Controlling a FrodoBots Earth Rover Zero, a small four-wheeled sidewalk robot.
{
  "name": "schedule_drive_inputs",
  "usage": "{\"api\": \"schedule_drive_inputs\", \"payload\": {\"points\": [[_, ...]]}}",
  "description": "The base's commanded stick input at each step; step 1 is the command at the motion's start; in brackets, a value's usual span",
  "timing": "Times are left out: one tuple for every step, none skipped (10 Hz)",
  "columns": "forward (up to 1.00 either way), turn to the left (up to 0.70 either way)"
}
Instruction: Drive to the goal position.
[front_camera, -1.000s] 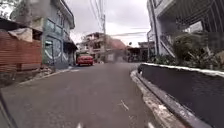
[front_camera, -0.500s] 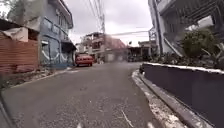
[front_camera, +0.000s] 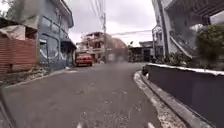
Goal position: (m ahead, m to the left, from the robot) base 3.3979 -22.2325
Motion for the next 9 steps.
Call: {"api": "schedule_drive_inputs", "payload": {"points": [[0.70,-0.01],[0.70,0.00],[0.70,0.00],[0.70,0.00],[0.70,0.00],[0.70,0.00],[0.70,0.00],[0.70,0.00],[0.70,0.00]]}}
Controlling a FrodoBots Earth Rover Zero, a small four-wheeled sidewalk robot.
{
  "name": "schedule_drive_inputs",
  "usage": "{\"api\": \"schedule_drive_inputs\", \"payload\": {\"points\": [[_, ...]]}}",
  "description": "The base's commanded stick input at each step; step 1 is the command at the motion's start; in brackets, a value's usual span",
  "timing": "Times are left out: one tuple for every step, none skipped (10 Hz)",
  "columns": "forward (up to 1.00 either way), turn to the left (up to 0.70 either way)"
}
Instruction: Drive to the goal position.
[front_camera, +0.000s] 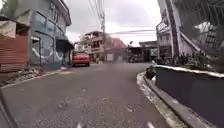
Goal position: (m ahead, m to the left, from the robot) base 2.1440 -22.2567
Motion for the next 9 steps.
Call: {"api": "schedule_drive_inputs", "payload": {"points": [[0.70,0.00],[0.70,0.00],[0.70,0.00],[0.70,0.00],[0.70,0.00],[0.70,0.00],[0.70,0.00],[0.70,0.00],[0.70,0.00]]}}
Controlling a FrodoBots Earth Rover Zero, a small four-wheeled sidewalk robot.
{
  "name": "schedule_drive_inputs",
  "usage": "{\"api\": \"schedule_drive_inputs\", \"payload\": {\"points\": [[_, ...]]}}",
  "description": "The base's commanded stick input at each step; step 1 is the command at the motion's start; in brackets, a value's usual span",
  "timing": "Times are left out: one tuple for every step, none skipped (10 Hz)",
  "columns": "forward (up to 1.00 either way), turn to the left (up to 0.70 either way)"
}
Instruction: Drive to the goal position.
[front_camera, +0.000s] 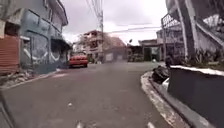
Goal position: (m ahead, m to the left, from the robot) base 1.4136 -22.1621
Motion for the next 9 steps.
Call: {"api": "schedule_drive_inputs", "payload": {"points": [[0.70,0.00],[0.70,0.00],[0.70,0.00],[0.70,0.00],[0.70,0.00],[0.70,0.00],[0.70,0.00],[0.70,0.00],[0.70,0.00]]}}
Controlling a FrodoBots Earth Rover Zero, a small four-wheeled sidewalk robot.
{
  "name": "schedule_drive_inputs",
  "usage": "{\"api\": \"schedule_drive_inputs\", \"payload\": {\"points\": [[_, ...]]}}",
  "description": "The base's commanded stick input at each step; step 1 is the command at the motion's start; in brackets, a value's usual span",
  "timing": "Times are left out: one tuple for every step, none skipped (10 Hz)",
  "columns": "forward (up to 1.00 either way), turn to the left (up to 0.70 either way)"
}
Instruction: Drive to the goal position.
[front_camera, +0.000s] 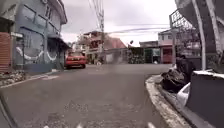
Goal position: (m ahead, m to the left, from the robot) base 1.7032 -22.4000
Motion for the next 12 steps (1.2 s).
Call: {"api": "schedule_drive_inputs", "payload": {"points": [[0.70,0.00],[0.70,0.00],[0.70,0.00],[0.70,0.00],[0.70,0.00],[0.70,0.00],[0.70,0.00],[0.70,0.00],[0.70,0.00],[0.70,0.00],[0.70,0.00],[0.70,0.00]]}}
